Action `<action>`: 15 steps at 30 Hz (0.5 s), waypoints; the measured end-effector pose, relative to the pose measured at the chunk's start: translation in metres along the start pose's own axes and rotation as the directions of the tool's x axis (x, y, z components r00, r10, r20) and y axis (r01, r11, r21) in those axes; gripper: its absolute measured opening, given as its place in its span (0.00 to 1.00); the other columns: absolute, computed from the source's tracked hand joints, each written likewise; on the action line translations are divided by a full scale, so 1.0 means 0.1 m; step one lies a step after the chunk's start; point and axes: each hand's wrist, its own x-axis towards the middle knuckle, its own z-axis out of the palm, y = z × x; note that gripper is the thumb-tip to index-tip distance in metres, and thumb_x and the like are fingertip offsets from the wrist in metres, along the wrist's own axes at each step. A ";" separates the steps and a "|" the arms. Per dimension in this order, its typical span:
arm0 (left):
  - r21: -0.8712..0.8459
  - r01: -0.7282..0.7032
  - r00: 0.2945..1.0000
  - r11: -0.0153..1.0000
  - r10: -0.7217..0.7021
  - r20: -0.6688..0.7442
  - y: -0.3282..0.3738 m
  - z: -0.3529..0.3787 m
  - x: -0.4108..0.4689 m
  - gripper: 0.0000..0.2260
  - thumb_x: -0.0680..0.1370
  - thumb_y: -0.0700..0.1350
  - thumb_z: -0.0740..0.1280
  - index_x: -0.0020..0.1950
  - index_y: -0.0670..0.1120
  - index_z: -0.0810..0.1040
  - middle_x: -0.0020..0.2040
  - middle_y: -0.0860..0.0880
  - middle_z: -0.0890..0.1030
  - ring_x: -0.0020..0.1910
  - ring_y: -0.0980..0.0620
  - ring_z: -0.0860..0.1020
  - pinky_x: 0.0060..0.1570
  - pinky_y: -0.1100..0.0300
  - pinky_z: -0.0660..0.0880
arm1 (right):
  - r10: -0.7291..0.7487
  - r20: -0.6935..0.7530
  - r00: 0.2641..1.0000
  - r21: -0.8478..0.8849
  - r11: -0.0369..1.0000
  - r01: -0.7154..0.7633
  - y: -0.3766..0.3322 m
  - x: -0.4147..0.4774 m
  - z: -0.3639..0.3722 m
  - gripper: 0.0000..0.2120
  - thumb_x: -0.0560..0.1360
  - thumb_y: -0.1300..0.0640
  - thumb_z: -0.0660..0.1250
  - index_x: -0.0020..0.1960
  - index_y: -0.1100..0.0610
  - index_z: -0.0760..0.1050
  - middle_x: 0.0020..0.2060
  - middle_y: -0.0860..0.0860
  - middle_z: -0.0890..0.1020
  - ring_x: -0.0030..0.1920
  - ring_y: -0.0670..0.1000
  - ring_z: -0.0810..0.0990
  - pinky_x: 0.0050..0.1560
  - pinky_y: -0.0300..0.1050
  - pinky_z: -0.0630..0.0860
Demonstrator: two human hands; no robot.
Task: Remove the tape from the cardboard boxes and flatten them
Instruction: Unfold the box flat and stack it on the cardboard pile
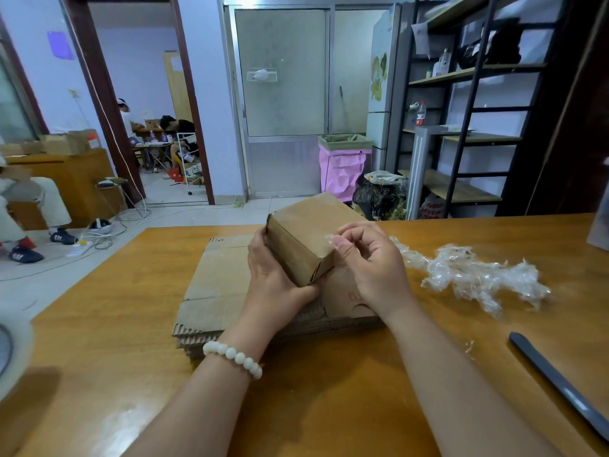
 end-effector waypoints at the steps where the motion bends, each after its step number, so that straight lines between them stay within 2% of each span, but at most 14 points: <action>1: -0.010 0.009 1.000 1.000 -0.009 0.000 0.00 0.00 0.00 0.54 0.65 0.46 0.80 0.76 0.46 0.43 0.73 0.47 0.54 0.73 0.52 0.54 0.70 0.60 0.57 | 0.015 0.000 1.000 0.003 1.000 -0.015 0.00 0.00 0.00 0.06 0.75 0.60 0.68 0.40 0.57 0.76 0.46 0.47 0.77 0.48 0.39 0.75 0.50 0.27 0.69; 4: -0.042 0.045 0.999 0.998 -0.045 0.010 0.02 0.00 0.01 0.55 0.62 0.52 0.79 0.76 0.48 0.44 0.73 0.47 0.56 0.73 0.49 0.56 0.73 0.53 0.59 | 0.047 -0.011 0.999 0.059 0.997 -0.047 0.00 -0.01 0.02 0.08 0.77 0.59 0.66 0.39 0.54 0.76 0.47 0.47 0.77 0.49 0.39 0.75 0.51 0.27 0.68; 6: -0.047 0.059 0.998 0.997 -0.059 0.010 0.03 -0.01 0.01 0.55 0.60 0.56 0.76 0.75 0.50 0.44 0.72 0.47 0.57 0.73 0.48 0.58 0.73 0.48 0.62 | 0.088 -0.026 0.996 0.121 0.989 -0.084 0.02 -0.01 0.04 0.08 0.77 0.58 0.64 0.39 0.53 0.76 0.49 0.47 0.78 0.52 0.41 0.75 0.56 0.33 0.70; 11: -0.054 0.073 0.997 0.996 -0.073 0.012 0.02 -0.02 0.02 0.53 0.58 0.57 0.76 0.73 0.56 0.45 0.72 0.47 0.59 0.72 0.48 0.60 0.71 0.46 0.65 | 0.179 -0.072 0.981 0.302 0.941 -0.149 0.04 -0.01 0.09 0.09 0.78 0.60 0.63 0.41 0.52 0.77 0.52 0.49 0.79 0.58 0.48 0.76 0.66 0.50 0.70; 15: -0.082 0.106 0.994 0.991 -0.103 0.030 0.03 -0.03 0.04 0.57 0.55 0.62 0.77 0.74 0.56 0.45 0.73 0.48 0.60 0.72 0.49 0.61 0.71 0.46 0.65 | 0.206 -0.091 0.974 0.375 0.913 -0.158 0.06 0.00 0.10 0.08 0.78 0.60 0.62 0.44 0.53 0.78 0.54 0.51 0.78 0.61 0.51 0.75 0.68 0.53 0.69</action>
